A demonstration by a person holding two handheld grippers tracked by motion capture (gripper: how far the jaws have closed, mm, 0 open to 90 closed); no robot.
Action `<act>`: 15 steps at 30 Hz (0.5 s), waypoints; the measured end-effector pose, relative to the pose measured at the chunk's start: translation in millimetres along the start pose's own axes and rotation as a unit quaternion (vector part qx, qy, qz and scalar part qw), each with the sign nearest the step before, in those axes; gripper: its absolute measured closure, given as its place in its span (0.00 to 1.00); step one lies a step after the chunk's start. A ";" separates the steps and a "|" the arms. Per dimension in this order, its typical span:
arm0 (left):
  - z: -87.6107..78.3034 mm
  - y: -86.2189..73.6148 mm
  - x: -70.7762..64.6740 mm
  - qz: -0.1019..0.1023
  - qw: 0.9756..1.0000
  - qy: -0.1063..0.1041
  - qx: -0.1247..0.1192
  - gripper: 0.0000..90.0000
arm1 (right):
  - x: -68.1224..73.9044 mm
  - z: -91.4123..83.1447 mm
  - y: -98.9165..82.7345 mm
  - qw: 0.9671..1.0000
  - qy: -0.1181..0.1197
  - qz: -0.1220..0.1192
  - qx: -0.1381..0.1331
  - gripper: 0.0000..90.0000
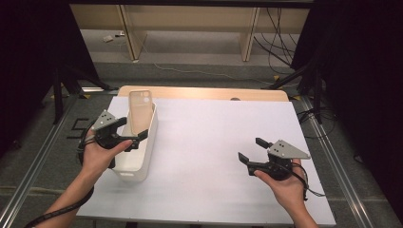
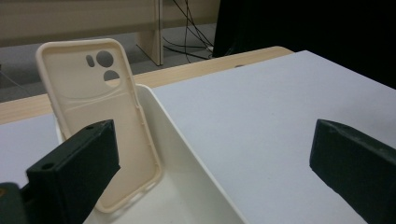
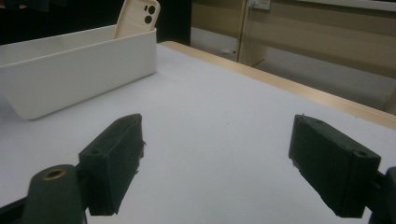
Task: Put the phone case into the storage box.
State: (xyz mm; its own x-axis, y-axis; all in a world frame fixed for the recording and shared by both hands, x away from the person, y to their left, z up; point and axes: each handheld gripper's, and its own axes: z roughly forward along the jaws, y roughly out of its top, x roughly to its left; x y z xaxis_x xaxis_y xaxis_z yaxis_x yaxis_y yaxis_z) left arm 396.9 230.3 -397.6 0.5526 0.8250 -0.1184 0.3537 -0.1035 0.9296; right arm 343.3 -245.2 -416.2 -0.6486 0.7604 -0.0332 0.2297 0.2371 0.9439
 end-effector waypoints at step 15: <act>-9.3 -11.3 -18.5 0.023 0.999 -0.033 -0.016 0.01 | 1.7 -0.6 0.1 1.000 0.007 0.009 0.005 0.21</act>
State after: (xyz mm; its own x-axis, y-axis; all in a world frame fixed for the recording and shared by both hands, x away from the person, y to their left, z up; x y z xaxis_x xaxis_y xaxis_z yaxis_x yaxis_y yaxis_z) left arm 375.7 221.4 -402.7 0.6166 0.7812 -0.0977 0.3030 -0.1209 0.9453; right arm 341.8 -244.3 -415.9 -0.6548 0.7557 -0.0112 0.2485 0.2293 0.9411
